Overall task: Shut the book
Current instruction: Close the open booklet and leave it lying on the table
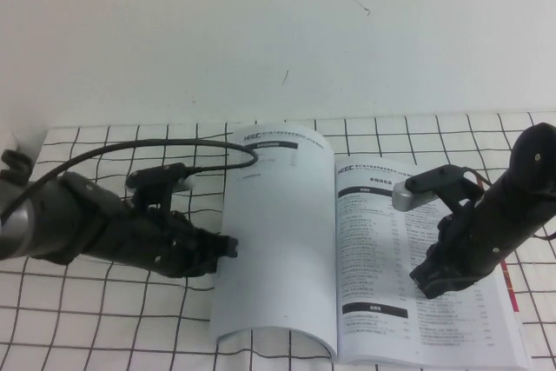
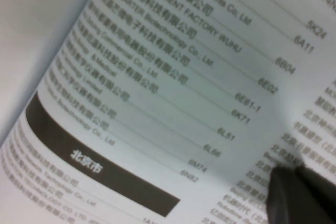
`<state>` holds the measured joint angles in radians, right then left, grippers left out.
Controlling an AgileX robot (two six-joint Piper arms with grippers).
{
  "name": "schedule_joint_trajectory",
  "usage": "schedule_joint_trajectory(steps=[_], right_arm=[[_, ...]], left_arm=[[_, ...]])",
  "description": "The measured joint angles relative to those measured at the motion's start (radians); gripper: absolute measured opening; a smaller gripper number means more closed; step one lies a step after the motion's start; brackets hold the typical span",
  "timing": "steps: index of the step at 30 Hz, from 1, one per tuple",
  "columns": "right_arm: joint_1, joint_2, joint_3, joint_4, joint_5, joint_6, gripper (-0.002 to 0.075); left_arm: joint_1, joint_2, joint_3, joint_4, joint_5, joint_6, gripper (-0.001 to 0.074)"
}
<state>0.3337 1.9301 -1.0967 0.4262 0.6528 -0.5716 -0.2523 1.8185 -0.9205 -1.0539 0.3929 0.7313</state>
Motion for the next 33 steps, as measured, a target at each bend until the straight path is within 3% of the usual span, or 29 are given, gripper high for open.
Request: schedule_joint_trajectory(steps=[15, 25, 33], right_arm=[[-0.013, -0.056, 0.011, -0.008, -0.002, 0.029, -0.0003], [-0.095, -0.514, 0.012, -0.053, 0.026, 0.072, -0.0003], [-0.095, -0.951, 0.013, -0.105, 0.139, -0.007, -0.0003]], left_arm=[[-0.226, -0.060, -0.339, -0.010, 0.137, -0.012, -0.0004], [-0.243, -0.244, -0.357, 0.030, 0.181, -0.016, -0.0004], [-0.243, -0.581, -0.359, 0.265, 0.274, -0.121, -0.0004]])
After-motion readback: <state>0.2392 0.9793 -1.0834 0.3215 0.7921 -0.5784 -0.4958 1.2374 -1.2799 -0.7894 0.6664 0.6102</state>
